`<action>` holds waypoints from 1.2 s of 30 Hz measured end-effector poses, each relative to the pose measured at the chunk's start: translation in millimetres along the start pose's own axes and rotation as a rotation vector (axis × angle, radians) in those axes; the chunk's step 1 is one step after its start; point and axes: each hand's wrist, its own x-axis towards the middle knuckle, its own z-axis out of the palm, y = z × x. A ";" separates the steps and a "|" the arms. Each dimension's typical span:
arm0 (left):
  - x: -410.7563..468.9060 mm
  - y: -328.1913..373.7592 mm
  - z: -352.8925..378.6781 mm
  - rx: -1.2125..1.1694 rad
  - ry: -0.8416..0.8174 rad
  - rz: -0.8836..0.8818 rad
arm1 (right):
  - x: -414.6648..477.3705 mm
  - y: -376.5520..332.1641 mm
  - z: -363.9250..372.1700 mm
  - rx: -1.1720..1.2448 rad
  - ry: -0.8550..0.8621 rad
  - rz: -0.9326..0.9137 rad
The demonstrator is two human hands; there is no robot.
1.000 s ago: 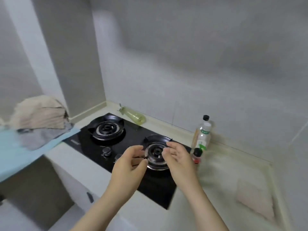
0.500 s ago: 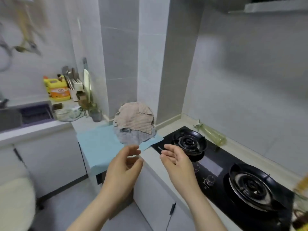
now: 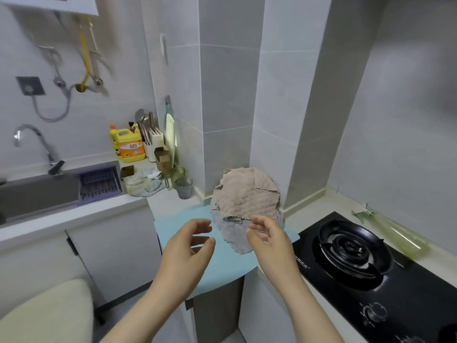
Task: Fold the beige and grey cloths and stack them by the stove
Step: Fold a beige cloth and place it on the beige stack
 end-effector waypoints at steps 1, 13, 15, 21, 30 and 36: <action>10.4 -6.1 -3.7 -0.001 -0.007 -0.010 | 9.4 1.8 7.9 -0.002 -0.001 0.009; 160.6 -96.4 -69.7 -0.030 -0.182 -0.010 | 109.3 32.1 125.4 -0.024 0.167 0.123; 187.1 -110.5 -83.6 -0.031 -0.228 -0.005 | 119.5 34.7 146.2 -0.031 0.216 0.156; 253.1 -139.6 -95.4 -0.037 -0.372 0.029 | 144.9 44.2 187.7 -0.069 0.354 0.240; 340.0 -172.0 -53.6 -0.013 -0.542 0.068 | 213.3 90.7 199.1 -0.102 0.507 0.331; 382.8 -201.0 -20.1 0.019 -0.647 0.068 | 244.6 128.6 206.6 -0.185 0.576 0.403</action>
